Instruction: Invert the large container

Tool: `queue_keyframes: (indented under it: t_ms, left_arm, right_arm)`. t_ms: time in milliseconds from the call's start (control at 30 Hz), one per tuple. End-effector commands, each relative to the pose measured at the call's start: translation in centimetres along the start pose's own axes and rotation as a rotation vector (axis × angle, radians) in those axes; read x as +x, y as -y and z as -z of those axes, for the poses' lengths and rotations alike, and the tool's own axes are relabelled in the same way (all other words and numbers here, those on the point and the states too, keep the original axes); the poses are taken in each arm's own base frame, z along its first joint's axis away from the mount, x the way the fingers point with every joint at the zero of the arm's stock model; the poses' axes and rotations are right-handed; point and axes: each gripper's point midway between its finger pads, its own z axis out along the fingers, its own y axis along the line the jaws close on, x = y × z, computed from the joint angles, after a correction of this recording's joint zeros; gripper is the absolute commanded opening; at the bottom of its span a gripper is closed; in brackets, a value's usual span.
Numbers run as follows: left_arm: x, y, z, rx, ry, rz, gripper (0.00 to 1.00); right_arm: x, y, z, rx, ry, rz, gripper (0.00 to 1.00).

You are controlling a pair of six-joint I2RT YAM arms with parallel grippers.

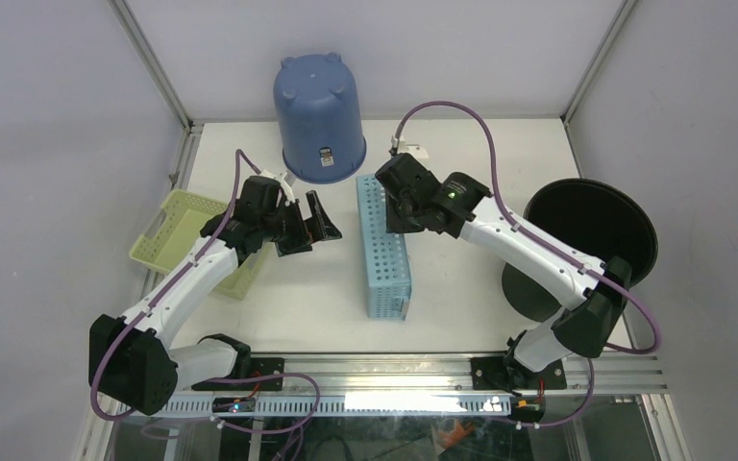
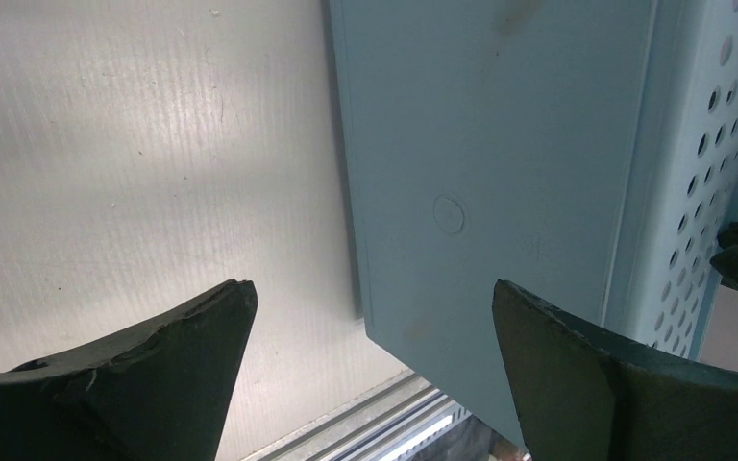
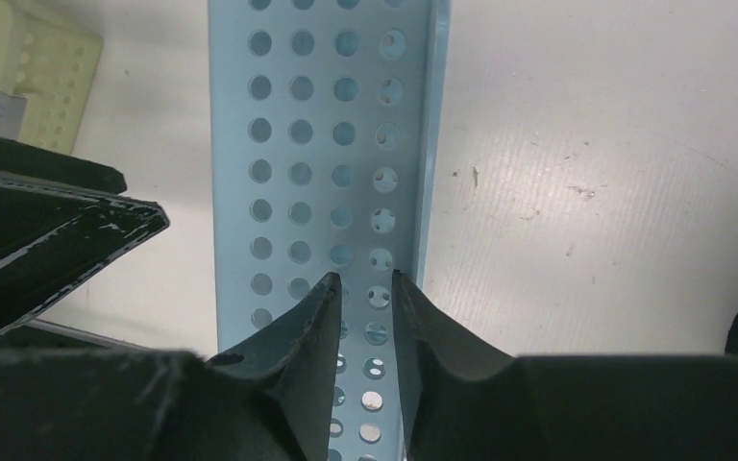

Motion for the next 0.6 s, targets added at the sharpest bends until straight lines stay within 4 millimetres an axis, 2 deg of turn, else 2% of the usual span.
queue_keyframes:
  t_ms: [0,133,367,433,567]
  left_arm:
    - [-1.4,1.6,0.4,0.067,0.040,-0.021,0.99]
    - [-1.6,1.9,0.6,0.076,0.042,-0.032,0.99]
    - [-2.2,2.7,1.0,0.094,0.052,-0.057,0.99]
    - [-2.4,3.1,1.0,0.105,0.052,-0.064,0.99]
    - [-2.4,3.8,1.0,0.121,0.041,-0.084,0.99]
  right_arm:
    - [0.2,3.3,0.2,0.103,0.012,-0.020,0.29]
    - [0.4,5.2,0.7,0.118,0.033,-0.073,0.29]
    - [1.4,10.2,1.4,0.227,0.044,-0.158,0.29]
    - [1.2,11.7,1.8,0.247,0.058,-0.194,0.30]
    - [0.0,12.6,3.3,0.261,0.098,-0.205,0.34]
